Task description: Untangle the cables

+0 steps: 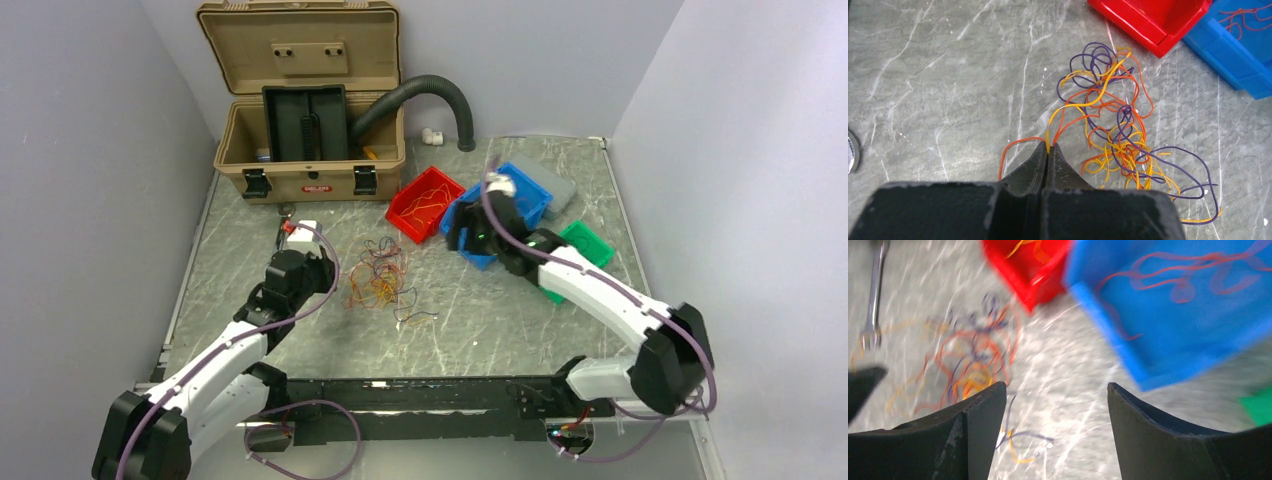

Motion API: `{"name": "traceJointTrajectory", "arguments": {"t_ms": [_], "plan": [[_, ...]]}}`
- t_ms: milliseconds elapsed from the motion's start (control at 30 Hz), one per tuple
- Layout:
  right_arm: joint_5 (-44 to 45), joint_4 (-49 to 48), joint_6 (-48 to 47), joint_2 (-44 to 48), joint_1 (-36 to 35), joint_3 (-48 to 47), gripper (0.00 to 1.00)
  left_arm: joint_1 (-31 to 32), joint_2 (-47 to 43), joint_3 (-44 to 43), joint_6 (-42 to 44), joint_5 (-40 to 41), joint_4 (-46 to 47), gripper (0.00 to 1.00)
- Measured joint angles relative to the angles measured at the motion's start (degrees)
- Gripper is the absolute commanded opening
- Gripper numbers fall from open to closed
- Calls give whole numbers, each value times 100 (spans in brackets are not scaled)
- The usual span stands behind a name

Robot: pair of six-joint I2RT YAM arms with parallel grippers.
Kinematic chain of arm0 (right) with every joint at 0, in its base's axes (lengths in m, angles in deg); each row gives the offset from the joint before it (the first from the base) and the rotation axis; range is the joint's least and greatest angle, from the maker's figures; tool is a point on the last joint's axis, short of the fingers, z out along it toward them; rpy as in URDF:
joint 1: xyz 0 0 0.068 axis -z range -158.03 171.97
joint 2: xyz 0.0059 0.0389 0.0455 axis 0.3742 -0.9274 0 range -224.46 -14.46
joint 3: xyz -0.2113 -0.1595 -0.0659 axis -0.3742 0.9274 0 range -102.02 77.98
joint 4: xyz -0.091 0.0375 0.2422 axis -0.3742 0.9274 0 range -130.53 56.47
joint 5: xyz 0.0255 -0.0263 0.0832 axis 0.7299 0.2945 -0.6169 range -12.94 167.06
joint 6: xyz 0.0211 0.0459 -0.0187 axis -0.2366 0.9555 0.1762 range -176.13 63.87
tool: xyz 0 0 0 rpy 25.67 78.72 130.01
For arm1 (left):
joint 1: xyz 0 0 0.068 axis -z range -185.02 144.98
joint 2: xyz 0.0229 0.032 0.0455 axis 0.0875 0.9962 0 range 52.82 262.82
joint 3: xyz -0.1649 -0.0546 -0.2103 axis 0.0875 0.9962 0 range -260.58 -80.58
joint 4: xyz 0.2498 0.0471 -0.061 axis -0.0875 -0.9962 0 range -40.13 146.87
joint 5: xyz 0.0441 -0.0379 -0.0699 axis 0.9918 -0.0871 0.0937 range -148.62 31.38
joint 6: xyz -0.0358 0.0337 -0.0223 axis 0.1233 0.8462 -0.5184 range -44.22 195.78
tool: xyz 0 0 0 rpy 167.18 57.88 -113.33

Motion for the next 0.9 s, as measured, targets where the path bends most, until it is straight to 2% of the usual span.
{"name": "traceJointTrajectory", "arguments": {"t_ms": [167,267,333,400,467,500,733,767,867,900], "plan": [[-374,-323,-297,-1034,-1281,-205,79,9,114,-2,2,-15,11,0],[-564,-385,-398,-1617,-1676,-501,80,22,116,-2,2,-20,11,0],[-669,-468,-437,-1939,-1840,-706,77,24,146,-4,4,-24,7,0],[-702,-516,-455,-2199,-1971,-894,67,26,225,-22,4,-42,4,0],[-723,-588,-494,-2409,-2076,-1029,47,26,310,-46,7,-55,-20,0],[-728,-601,-518,-2492,-2111,-1075,40,26,328,-52,7,-57,-39,0],[-780,-623,-498,-2769,-2208,-1161,40,26,385,-101,4,-50,-98,0],[-809,-645,-485,-2769,-2208,-1156,36,26,402,-116,4,-50,-101,0],[-863,-872,-426,-2769,-2216,-1040,1,26,457,-160,2,-50,-105,0],[-883,-916,-417,-2769,-2223,-990,0,26,463,-164,2,-50,-105,0]]}}
